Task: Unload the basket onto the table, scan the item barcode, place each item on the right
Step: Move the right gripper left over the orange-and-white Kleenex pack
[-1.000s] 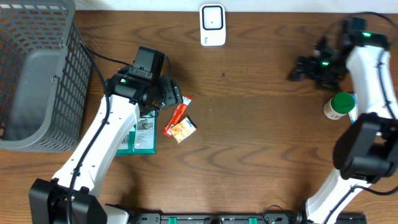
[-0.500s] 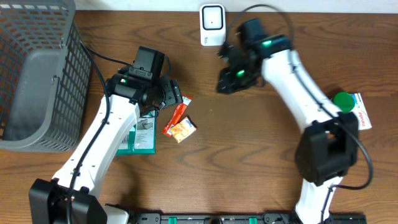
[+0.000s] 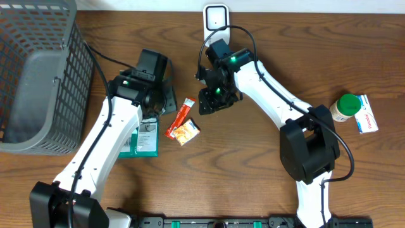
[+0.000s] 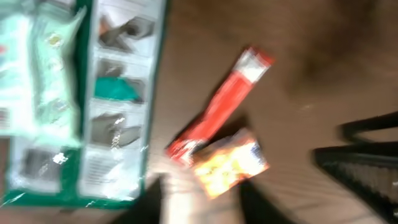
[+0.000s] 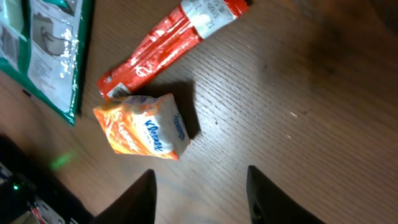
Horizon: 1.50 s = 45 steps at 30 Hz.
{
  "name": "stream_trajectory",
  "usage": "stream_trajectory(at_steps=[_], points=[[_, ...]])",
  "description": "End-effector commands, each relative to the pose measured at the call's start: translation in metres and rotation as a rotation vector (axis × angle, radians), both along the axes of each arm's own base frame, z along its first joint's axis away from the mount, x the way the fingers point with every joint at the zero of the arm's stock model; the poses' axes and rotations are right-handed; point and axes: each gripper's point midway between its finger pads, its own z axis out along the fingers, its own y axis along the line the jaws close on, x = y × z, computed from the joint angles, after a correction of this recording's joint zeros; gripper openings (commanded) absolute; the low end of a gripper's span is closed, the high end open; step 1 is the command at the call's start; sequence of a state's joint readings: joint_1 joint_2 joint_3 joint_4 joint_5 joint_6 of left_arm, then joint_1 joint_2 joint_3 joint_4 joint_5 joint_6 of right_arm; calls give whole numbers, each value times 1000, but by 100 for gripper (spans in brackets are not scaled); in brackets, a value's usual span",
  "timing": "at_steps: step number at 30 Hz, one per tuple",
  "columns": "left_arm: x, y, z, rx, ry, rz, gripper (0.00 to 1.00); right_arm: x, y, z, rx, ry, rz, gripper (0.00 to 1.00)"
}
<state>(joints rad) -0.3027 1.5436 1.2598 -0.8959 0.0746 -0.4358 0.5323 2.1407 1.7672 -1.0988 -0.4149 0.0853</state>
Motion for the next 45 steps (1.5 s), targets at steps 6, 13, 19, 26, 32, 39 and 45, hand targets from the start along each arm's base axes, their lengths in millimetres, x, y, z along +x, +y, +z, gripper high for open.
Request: stream_trajectory(at_steps=[6,13,19,26,32,39,45], points=[[-25,8,-48,36,87,-8,8,3,2,-7,5,7,-38,50],[-37,3,-97,-3,73,41,8,-17,7,-25,16,67,-32,44],[-42,4,-116,-25,55,85,8,-31,-4,-40,-17,116,-33,45],[-26,-12,-115,-46,-48,33,8,-38,-11,-44,-32,138,-16,45],[-16,-12,-111,-45,-95,48,8,-42,-16,-44,-42,155,-5,45],[-38,-39,-119,-176,12,-22,8,-43,-33,-43,-57,197,-25,48],[-51,-54,-131,-172,61,-37,8,-41,-60,-41,-76,251,-74,48]])
